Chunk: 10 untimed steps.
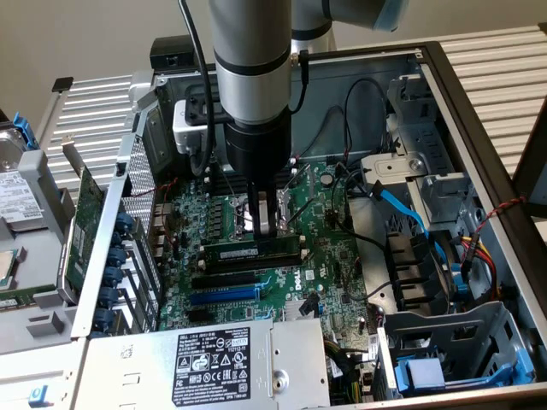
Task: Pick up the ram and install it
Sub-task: 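Insert the ram into the slot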
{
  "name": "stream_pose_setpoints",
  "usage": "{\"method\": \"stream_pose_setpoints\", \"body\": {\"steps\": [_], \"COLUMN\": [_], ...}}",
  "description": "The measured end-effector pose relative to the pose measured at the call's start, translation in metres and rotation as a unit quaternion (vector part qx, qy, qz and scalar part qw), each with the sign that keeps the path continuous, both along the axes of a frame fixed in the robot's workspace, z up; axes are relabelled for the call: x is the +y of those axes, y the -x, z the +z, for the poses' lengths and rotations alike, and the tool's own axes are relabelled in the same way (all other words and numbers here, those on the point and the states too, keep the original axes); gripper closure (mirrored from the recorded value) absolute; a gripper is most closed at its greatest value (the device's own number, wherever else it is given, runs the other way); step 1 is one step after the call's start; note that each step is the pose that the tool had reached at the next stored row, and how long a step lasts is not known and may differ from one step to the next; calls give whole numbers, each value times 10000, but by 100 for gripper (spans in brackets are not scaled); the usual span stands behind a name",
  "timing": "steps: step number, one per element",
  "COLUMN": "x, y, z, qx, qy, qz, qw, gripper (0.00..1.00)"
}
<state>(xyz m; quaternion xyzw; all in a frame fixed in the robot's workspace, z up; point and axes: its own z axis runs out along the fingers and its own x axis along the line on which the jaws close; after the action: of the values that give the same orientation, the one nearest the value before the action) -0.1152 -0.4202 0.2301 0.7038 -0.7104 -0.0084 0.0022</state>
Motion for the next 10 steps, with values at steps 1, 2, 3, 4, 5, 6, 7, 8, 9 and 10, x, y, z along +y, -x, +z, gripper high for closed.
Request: {"method": "stream_pose_setpoints", "body": {"steps": [1,2,3,4,5,6,7,8,9,10], "x": [0,0,0,0,0,0,0,0,0,0], "y": [2,4,7,10,12,13,14,14,14,14], "z": [-1,-2,-2,-3,-5,-5,-8,-11,-13,-15], "qx": [-3,-5,-6,-8,-9,-9,-12,-15,-17,-20], "qy": [0,0,0,-1,-1,0,1,0,0,0], "qz": [-1,-1,-1,-2,-1,-1,-1,-1,-1,-1], "qw": [10000,10000,10000,10000,10000,10000,10000,10000,10000,10000], "gripper": [87,87,87,87,87,87,87,87,87,87]}}
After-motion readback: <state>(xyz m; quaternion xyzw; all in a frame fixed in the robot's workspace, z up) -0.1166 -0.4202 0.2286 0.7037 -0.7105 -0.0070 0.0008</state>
